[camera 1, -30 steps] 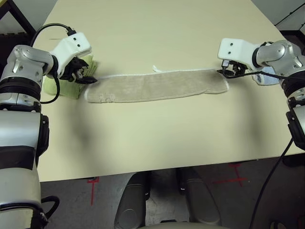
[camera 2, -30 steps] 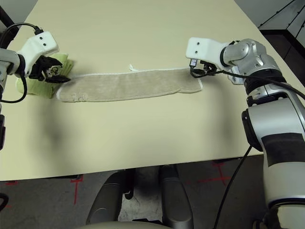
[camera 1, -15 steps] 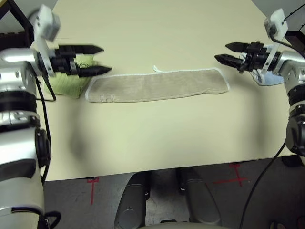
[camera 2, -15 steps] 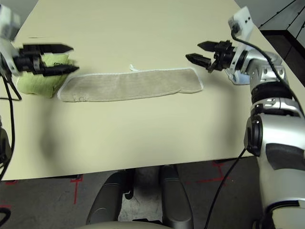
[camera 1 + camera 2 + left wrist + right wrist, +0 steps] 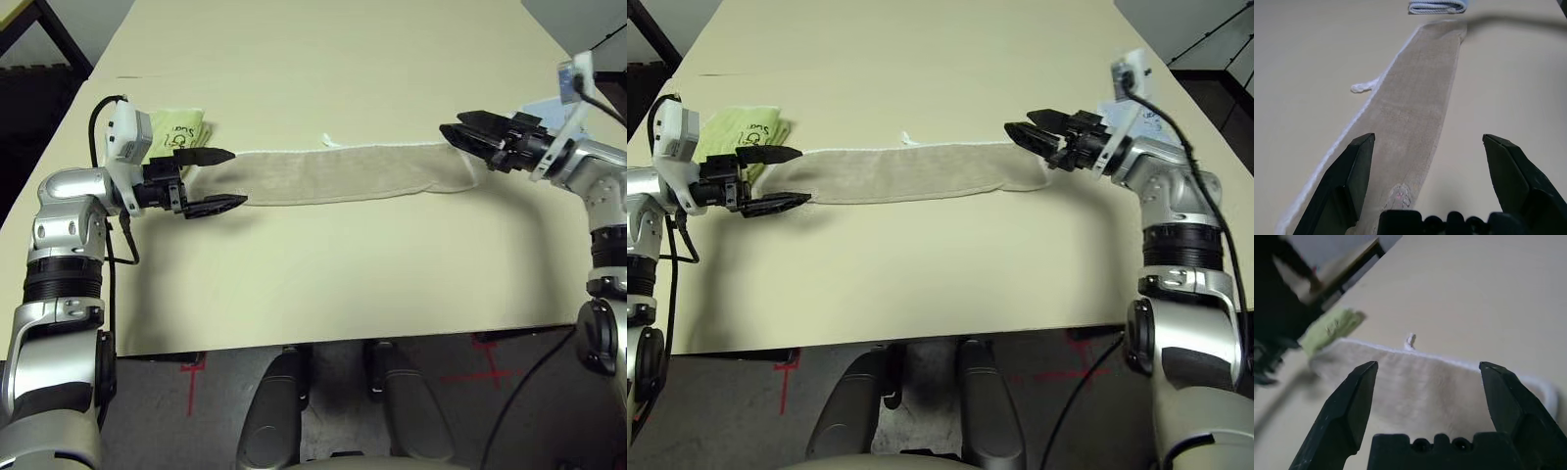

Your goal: Fold the towel and set it aside.

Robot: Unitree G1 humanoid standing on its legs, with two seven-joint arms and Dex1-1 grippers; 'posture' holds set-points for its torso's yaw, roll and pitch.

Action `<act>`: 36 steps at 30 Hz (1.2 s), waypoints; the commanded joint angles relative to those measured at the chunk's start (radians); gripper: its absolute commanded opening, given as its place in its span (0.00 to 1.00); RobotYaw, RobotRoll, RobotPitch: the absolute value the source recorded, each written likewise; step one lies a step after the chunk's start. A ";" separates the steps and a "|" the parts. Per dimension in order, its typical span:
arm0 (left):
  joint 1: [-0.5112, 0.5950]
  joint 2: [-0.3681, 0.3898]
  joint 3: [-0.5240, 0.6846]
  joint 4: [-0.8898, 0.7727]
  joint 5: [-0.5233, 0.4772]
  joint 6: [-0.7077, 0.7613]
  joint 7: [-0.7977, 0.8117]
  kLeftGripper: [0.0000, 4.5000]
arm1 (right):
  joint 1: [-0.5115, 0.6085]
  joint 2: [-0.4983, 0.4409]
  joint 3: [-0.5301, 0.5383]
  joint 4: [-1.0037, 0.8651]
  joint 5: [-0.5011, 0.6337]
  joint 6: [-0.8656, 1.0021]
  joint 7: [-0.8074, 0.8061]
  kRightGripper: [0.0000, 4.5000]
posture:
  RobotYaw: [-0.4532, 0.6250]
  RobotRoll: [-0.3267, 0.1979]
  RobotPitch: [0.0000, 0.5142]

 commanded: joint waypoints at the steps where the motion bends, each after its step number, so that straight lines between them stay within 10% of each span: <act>1: 0.024 0.011 -0.020 0.017 0.015 -0.038 -0.012 0.99 | 0.067 -0.009 -0.118 -0.068 0.105 0.251 -0.132 1.00 | 0.41 0.62 0.44; 36: 0.028 0.021 -0.040 -0.004 0.001 -0.012 -0.014 0.99 | 0.222 0.137 -0.354 -0.214 0.390 0.454 -0.538 1.00 | 0.41 0.62 0.44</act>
